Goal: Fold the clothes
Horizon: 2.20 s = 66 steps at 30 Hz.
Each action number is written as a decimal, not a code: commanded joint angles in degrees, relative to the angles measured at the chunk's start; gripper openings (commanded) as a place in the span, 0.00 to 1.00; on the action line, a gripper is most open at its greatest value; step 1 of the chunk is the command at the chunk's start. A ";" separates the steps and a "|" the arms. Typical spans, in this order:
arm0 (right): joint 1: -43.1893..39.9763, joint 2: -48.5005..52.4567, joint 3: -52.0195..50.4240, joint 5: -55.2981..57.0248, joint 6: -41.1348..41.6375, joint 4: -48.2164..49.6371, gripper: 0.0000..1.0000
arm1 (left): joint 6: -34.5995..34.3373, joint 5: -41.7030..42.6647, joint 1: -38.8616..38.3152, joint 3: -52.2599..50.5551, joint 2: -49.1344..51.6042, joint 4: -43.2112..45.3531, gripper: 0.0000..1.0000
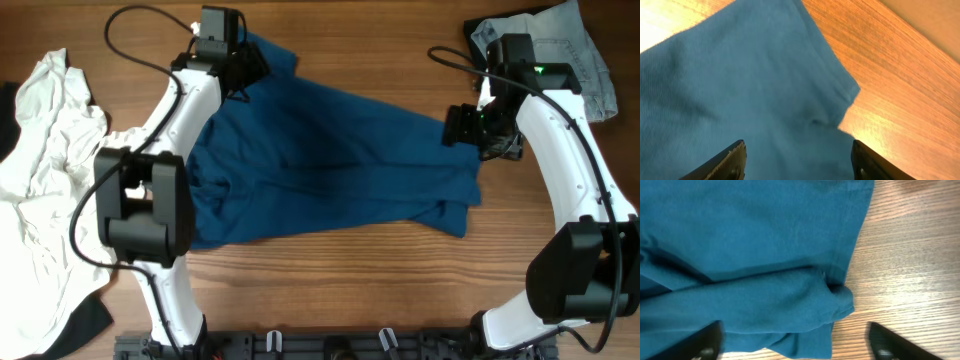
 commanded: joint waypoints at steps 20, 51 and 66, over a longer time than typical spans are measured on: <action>3.23 -8.79 0.81 -0.13 -3.65 -3.72 1.00 | 1.86 -2.32 0.92 1.55 16.50 0.11 0.25; 3.58 -5.53 0.63 -4.24 -9.01 3.37 1.00 | 2.75 -4.24 7.06 17.09 21.24 17.31 0.61; 8.79 -5.60 0.70 -4.31 -10.54 1.25 1.00 | 4.68 0.39 6.12 39.56 25.22 -9.81 0.75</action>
